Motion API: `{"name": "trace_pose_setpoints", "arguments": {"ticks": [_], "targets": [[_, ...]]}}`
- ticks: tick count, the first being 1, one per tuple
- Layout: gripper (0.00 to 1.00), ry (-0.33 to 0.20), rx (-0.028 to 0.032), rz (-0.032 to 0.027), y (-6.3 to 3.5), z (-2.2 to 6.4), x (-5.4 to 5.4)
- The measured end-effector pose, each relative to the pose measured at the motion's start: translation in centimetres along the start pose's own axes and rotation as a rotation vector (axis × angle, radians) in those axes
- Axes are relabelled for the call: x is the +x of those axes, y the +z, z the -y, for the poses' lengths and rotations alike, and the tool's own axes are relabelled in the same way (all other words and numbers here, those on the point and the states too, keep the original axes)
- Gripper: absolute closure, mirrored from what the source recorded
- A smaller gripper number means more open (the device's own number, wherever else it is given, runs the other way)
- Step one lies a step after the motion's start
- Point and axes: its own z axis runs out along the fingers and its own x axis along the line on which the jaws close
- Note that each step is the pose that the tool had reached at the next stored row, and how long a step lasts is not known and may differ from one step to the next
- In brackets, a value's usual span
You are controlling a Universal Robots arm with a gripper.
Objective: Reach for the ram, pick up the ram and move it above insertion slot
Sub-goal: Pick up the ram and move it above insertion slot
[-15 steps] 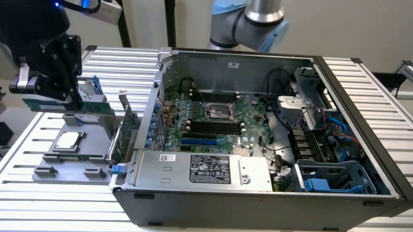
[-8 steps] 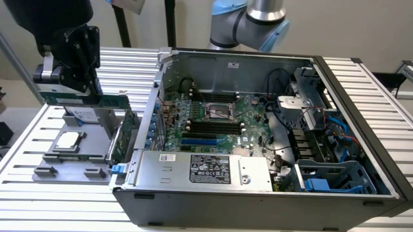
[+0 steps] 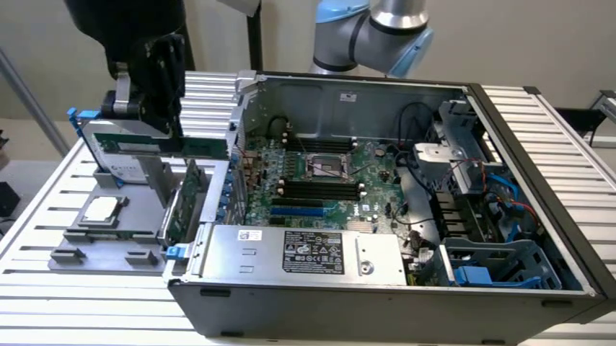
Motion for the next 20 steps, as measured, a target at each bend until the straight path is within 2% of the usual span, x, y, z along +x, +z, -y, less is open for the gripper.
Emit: {"name": "trace_pose_setpoints", "arguments": {"ticks": [10, 20], "targets": [[0.86, 0.000, 0.0000, 0.0000, -0.09, 4.30, -0.6], [0.86, 0.000, 0.0000, 0.0000, 0.11, 6.85, -3.2]]}}
